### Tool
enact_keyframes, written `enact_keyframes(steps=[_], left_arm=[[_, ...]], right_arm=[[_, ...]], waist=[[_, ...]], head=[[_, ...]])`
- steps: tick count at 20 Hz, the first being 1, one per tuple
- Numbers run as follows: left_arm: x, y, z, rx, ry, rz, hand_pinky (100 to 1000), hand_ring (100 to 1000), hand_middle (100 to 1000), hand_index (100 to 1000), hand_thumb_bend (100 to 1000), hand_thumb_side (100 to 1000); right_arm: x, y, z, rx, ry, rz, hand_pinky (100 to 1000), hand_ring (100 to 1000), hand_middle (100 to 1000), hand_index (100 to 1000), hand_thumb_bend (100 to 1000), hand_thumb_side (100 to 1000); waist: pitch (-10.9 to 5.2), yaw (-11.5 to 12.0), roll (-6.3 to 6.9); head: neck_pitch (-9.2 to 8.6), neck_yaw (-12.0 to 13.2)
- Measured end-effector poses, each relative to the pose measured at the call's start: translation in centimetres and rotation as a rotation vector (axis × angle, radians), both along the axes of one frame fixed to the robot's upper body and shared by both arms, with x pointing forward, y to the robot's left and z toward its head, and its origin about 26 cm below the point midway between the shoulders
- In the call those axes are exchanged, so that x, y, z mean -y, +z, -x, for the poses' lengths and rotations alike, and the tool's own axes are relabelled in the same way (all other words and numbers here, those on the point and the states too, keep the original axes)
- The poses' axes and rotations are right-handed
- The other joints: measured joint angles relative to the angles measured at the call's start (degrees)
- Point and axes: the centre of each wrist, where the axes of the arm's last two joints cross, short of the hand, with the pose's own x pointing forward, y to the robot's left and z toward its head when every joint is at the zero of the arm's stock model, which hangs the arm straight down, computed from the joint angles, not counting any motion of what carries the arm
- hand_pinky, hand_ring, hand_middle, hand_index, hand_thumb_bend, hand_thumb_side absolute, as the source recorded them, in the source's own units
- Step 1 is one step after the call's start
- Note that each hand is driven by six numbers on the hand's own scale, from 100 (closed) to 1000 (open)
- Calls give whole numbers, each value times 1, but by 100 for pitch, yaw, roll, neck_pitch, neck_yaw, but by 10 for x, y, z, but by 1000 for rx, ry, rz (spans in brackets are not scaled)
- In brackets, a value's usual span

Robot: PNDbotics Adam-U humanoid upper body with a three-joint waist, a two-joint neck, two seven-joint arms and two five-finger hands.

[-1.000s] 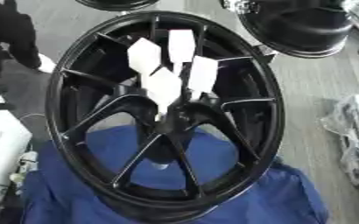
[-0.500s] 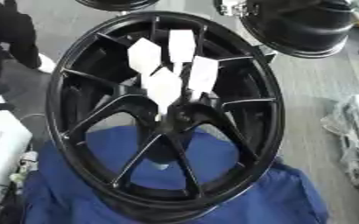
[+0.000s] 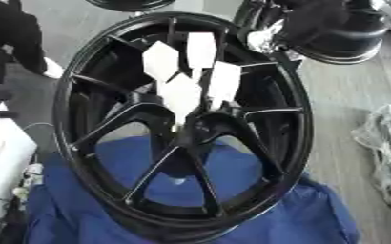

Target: Pull the pin out of the wheel hub.

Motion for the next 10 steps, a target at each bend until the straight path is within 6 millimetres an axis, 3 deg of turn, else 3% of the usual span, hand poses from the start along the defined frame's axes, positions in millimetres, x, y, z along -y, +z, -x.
enact_keyframes(steps=[10], left_arm=[[1,-1,0,-5,-6,-4,629,806,698,725,159,904]], right_arm=[[-13,-5,-4,35,0,59,843,817,755,834,224,333]], waist=[[-1,-1,-1]], head=[[3,0]])
